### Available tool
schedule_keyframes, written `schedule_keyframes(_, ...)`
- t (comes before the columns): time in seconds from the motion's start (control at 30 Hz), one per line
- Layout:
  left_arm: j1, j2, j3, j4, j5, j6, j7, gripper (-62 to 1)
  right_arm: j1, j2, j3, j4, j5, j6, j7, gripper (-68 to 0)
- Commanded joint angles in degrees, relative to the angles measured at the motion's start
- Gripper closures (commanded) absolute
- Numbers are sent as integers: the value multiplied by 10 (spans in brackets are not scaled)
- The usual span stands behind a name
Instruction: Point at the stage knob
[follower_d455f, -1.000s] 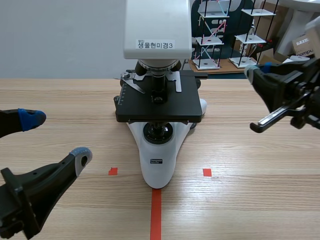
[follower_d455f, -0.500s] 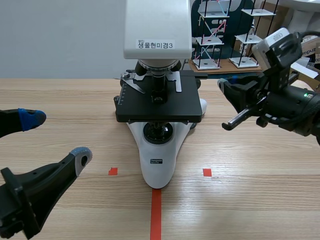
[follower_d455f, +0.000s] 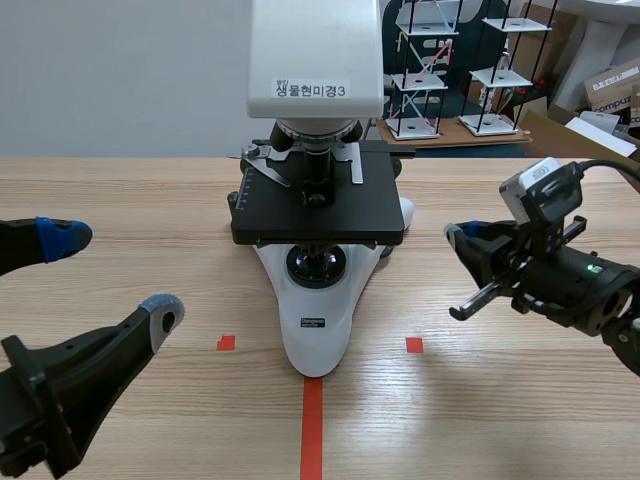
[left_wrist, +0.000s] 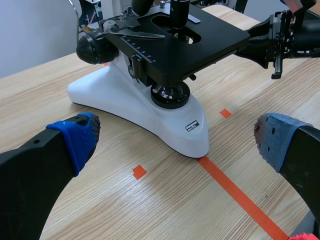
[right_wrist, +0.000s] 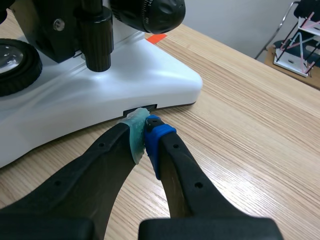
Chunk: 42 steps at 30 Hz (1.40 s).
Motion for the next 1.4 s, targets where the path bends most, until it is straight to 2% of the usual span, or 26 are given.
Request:
schedule_keyframes(0.0, 0, 3, -4, 3, -4, 0, -8, -623, 20, 2, 2, 16, -11, 3, 40, -2)
schedule_keyframes(0.07, 0, 3, -4, 3, -4, 0, -8, -623, 28, -1, -3, 7, -31, 7, 67, -2)
schedule_keyframes(0.43, 0, 3, -4, 3, -4, 0, -8, -623, 69, -23, -48, -24, -62, 10, 85, -2)
schedule_keyframes(0.83, 0, 3, -4, 3, -4, 0, -8, -623, 67, -24, -56, -24, -62, 8, 85, -2)
schedule_keyframes(1.03, 0, 3, -4, 3, -4, 0, -8, -623, 67, -24, -56, -24, -61, -22, 85, -2)
schedule_keyframes(1.37, 0, 3, -4, 3, -4, 0, -8, -623, 67, -24, -56, -24, -61, -22, 85, -2)
